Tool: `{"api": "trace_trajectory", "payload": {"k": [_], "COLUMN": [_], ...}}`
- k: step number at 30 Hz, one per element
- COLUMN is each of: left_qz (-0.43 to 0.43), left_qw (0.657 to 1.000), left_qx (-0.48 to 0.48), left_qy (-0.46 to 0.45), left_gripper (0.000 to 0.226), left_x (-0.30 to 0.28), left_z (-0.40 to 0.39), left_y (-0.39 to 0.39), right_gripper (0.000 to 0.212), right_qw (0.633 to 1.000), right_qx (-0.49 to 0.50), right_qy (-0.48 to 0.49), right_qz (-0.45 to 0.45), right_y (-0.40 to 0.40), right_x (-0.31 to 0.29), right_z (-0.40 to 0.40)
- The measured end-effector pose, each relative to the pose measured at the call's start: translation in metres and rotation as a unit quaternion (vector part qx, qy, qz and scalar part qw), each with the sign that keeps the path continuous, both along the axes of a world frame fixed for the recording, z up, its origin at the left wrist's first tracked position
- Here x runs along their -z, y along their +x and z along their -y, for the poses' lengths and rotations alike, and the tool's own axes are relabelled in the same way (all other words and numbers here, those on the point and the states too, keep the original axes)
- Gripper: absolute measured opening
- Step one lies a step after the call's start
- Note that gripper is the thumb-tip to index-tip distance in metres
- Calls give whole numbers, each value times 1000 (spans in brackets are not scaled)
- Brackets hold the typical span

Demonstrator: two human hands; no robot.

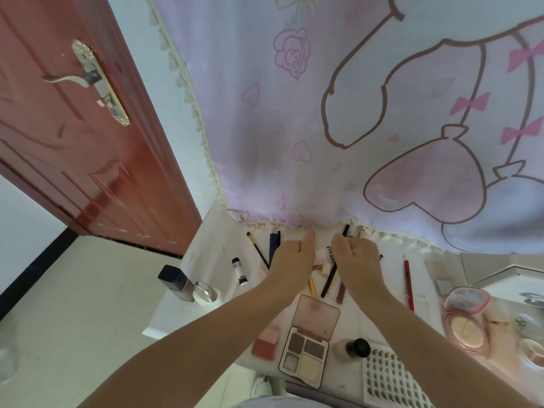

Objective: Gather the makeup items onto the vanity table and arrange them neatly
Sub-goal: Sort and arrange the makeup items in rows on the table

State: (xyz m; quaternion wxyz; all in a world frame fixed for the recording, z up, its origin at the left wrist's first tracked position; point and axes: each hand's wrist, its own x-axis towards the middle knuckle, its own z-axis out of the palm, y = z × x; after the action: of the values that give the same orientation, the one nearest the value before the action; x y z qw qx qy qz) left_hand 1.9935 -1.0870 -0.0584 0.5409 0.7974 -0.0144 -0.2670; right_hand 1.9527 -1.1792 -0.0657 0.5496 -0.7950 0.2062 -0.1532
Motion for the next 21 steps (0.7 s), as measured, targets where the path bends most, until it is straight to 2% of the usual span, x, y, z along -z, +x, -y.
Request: {"api": "trace_trajectory", "payload": {"k": [3,4,6,8,10,12,14,16,17,19,21], "left_qz": [-209,-237,-240,-184,-102,-9,75,122,124,119,136], "left_qw": [975,967,962,971,976,964,944,928,924,918,915], "left_qx": [41,67,98,123,182,263,322,351,362,378,379], "left_qy": [-58,-69,-83,-85,-66,-26,9,21,19,17,29], "left_gripper": [41,43,44,45,41,34,25,10,3,5,2], "left_x": [-3,-2,-5,-10,-14,-15,-14,-13,-12,-9,-7], "left_z": [-13,-18,-26,-32,-42,-52,-60,-66,-67,-70,-70], "left_y": [-1,-2,3,12,23,33,42,52,58,68,76], "right_gripper": [49,46,43,44,44,37,26,17,20,33,37], "right_qw": [973,957,944,965,983,980,978,978,976,971,967], "right_qx": [-76,-106,-147,-131,-142,-172,-188,-199,-211,-232,-244], "right_qy": [-180,-221,-250,-210,-115,-37,-10,11,19,21,22], "right_qz": [126,153,158,91,-34,-93,-86,-62,-54,-55,-67], "right_y": [-2,-2,-2,1,3,7,10,12,13,15,19], "right_x": [-6,-8,-10,-11,-8,-9,-11,-13,-13,-17,-18], "right_z": [-3,-3,-2,0,4,9,10,10,10,10,12]}}
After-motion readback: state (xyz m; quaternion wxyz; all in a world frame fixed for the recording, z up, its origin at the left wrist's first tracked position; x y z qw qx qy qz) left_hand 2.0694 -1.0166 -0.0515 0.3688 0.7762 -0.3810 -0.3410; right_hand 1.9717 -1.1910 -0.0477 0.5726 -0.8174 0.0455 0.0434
